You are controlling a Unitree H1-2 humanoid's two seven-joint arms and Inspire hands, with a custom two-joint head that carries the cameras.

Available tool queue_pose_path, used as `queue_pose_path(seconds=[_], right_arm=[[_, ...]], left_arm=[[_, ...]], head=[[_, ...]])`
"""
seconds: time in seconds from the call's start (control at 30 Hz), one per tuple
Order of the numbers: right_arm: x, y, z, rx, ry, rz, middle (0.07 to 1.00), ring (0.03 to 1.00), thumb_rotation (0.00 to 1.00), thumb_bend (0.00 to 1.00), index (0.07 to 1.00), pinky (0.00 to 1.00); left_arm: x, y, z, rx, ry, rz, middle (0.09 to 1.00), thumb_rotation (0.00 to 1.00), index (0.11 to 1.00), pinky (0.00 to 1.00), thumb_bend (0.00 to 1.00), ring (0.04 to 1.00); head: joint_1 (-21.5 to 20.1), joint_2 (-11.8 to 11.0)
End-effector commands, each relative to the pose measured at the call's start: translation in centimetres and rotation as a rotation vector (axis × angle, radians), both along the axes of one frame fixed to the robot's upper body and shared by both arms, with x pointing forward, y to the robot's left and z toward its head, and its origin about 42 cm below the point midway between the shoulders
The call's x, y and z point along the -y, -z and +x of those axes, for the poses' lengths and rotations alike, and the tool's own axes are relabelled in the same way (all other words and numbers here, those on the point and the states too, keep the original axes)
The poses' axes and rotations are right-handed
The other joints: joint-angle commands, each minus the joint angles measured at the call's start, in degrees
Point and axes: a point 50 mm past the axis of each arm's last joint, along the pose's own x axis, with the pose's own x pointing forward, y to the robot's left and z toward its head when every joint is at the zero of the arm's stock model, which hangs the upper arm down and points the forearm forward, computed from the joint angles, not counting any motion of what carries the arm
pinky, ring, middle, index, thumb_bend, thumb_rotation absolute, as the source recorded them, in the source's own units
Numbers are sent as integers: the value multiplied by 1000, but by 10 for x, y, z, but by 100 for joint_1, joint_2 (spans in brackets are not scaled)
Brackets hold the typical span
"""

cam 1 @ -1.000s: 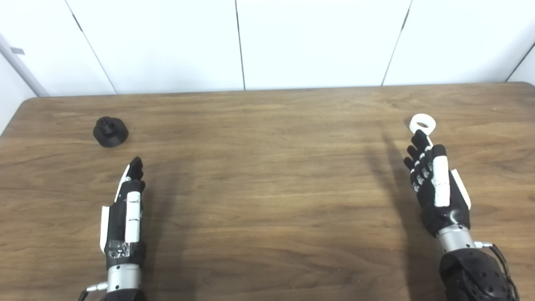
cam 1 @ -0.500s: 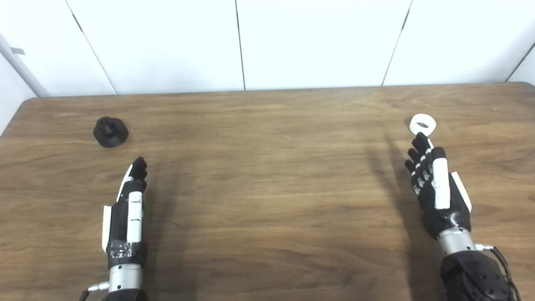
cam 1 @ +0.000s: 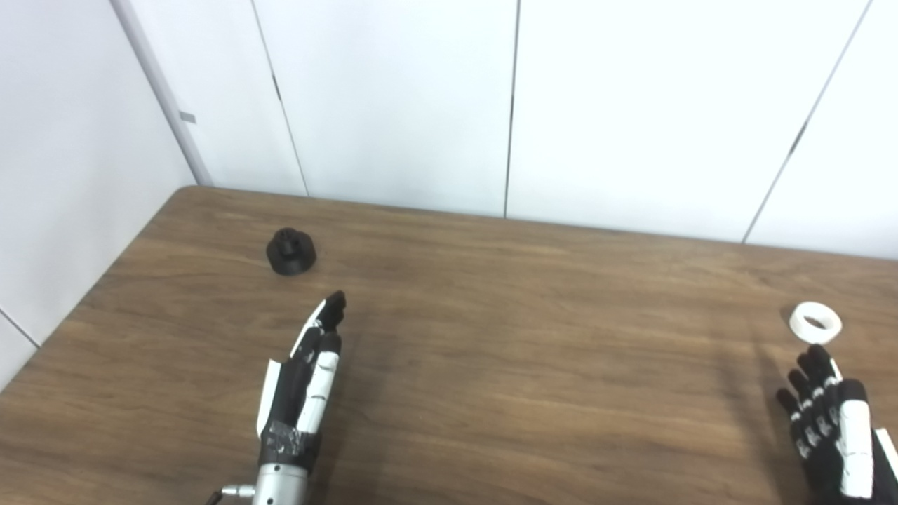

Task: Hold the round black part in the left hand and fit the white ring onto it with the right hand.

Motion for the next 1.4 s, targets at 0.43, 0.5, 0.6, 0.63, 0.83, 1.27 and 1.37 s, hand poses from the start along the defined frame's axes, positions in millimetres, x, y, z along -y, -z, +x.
queue_pose_path(seconds=[0.43,0.5,0.6,0.63,0.83,1.27,1.37], right_arm=[[2,-2,8,42,21,-14,964,961,999,519,950,987],[1,-3,8,40,25,-11,955,952,1000,510,945,980],[0,-5,8,39,9,-18,955,952,1000,487,949,978],[1,-4,8,50,-22,-23,977,976,1000,485,972,989],[4,-4,10,46,-35,-23,1000,1000,1000,509,998,1000],[0,-11,8,45,-38,-36,1000,1000,1000,446,1000,1000],[0,-12,8,43,-33,-34,1000,1000,1000,429,1000,1000]], left_arm=[[33,28,-17,-72,-21,-58,955,747,941,1000,505,985],[33,27,-17,-75,-29,-48,952,742,936,1000,486,984],[31,22,-18,-79,-45,10,945,668,936,975,486,967],[30,19,-18,-86,-50,39,939,644,932,955,489,957],[21,-4,-15,-101,-84,129,948,489,943,977,591,968],[-37,-77,18,-68,-272,514,971,336,943,981,944,981],[-50,-86,28,-76,-313,604,966,358,933,973,981,987]], head=[[290,-234],[186,-169],[122,-132],[81,-121],[-2,-47],[3,-14],[17,-10]])
